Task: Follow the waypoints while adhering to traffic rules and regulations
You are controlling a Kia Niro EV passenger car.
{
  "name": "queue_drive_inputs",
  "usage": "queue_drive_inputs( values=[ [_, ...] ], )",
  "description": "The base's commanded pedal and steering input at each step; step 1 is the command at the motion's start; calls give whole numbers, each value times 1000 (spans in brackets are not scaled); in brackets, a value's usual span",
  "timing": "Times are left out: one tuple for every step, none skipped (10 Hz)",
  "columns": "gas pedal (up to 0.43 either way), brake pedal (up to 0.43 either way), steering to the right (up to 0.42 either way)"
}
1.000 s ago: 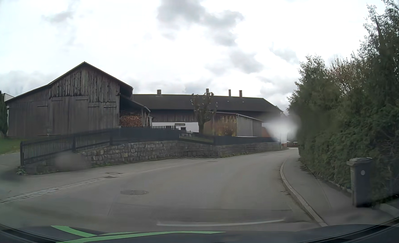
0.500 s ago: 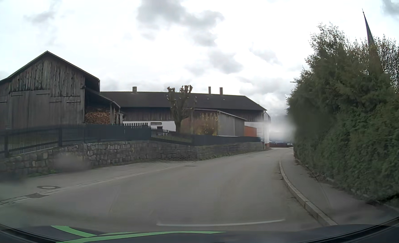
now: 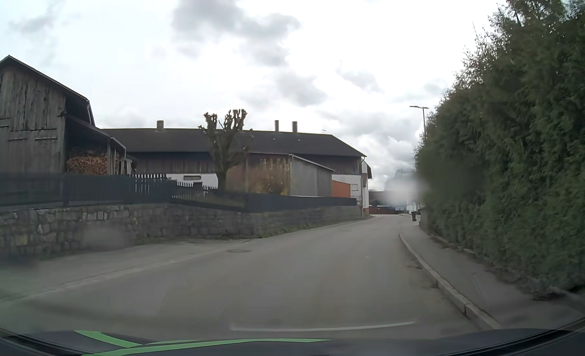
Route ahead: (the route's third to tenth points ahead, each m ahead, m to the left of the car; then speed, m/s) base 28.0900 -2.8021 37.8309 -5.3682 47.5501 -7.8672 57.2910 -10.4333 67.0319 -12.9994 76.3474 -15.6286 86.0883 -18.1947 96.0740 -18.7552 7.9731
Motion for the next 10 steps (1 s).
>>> queue_drive_inputs(
  values=[
    [39, 0, 79],
    [39, 0, 79],
    [39, 0, 78],
    [39, 0, 77],
    [47, 0, 76],
    [59, 0, 74],
    [59, 0, 72],
    [59, 0, 70],
    [59, 0, 68],
    [47, 0, 62]
  ],
)
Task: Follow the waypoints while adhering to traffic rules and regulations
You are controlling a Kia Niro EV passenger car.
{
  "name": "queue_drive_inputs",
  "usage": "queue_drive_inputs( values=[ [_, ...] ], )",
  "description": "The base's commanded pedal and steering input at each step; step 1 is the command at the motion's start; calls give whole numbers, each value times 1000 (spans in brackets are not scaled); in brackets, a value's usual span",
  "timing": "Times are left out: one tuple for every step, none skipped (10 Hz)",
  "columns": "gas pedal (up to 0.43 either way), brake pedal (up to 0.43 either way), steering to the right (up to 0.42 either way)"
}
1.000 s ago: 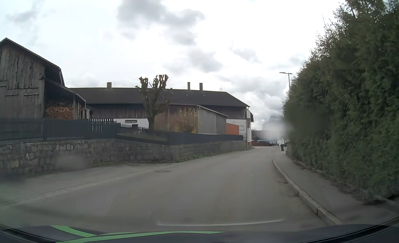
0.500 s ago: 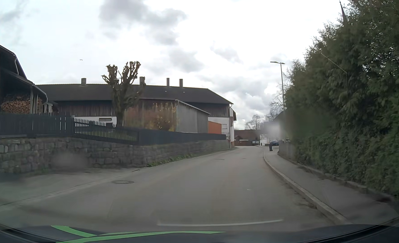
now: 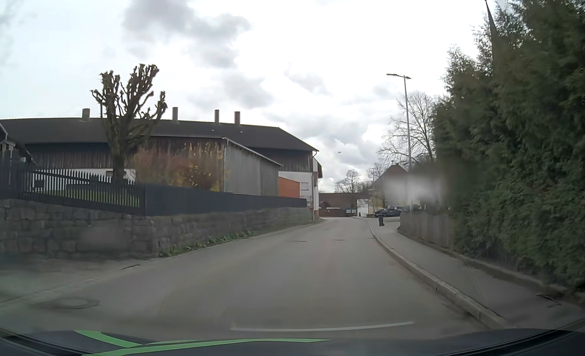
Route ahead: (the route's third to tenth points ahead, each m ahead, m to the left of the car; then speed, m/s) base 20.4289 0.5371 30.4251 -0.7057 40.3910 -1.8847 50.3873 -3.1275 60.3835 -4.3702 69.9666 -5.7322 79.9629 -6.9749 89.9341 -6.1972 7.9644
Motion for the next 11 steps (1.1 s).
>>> queue_drive_inputs(
  values=[
    [28, 0, 60],
    [20, 0, 60],
    [20, 0, 56],
    [20, 0, 53],
    [20, 0, 51],
    [20, 0, 48],
    [20, 0, 44],
    [28, 0, 42],
    [39, 0, 40],
    [39, 0, 39],
    [47, 0, 39]
  ],
)
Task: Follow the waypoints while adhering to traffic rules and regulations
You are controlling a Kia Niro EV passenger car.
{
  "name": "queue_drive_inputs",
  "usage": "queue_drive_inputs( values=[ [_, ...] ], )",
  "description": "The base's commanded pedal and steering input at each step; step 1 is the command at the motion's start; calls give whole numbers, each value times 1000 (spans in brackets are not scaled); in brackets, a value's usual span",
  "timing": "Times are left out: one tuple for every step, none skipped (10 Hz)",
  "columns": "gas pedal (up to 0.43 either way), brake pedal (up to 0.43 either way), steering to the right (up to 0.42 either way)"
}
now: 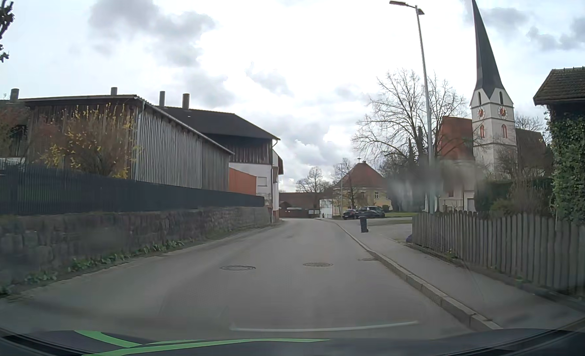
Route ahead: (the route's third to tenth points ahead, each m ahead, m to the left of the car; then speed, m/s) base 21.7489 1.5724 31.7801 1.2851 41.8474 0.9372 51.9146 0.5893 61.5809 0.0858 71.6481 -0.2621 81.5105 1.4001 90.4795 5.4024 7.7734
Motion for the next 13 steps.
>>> queue_drive_inputs(
  values=[
    [47, 0, 39],
    [47, 0, 37],
    [59, 0, 36],
    [59, 0, 33],
    [67, 0, 30],
    [67, 0, 28],
    [67, 0, 27],
    [67, 0, 24],
    [67, 0, 22],
    [67, 0, 19],
    [67, 0, 17],
    [79, 0, 15],
    [79, 0, 14]
  ],
)
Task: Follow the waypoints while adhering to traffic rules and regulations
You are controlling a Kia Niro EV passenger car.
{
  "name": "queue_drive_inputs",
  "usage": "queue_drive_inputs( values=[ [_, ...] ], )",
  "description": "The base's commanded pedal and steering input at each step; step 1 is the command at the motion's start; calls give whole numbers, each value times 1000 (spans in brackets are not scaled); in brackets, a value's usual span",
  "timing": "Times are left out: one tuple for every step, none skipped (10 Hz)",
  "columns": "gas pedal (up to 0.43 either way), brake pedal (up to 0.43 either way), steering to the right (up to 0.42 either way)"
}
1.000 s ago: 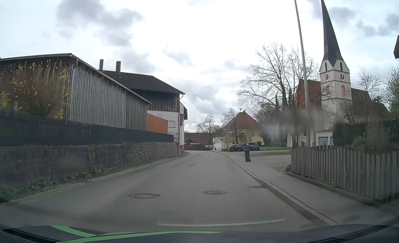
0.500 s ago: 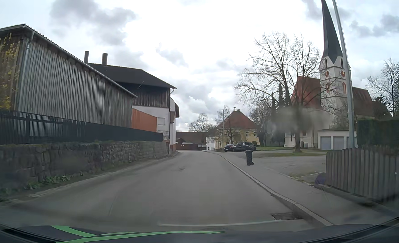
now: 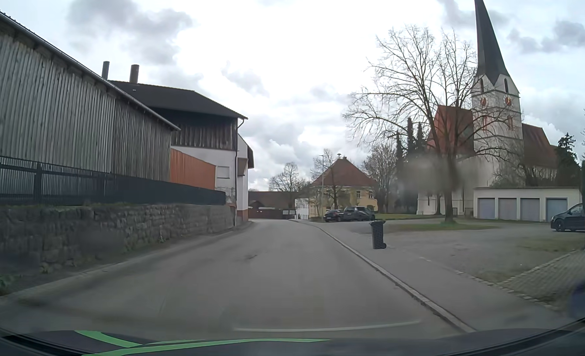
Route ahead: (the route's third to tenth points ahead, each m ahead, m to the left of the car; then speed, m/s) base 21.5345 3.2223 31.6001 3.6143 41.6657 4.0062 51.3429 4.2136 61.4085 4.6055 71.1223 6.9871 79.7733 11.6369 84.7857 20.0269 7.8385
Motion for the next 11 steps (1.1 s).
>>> queue_drive_inputs(
  values=[
    [79, 0, 11],
    [79, 0, 9],
    [79, 0, 8],
    [79, 0, 8],
    [79, 0, 8],
    [79, 0, 8],
    [79, 0, 7],
    [79, 0, 8],
    [79, 0, 8],
    [79, 0, 7],
    [67, 0, 7]
  ],
)
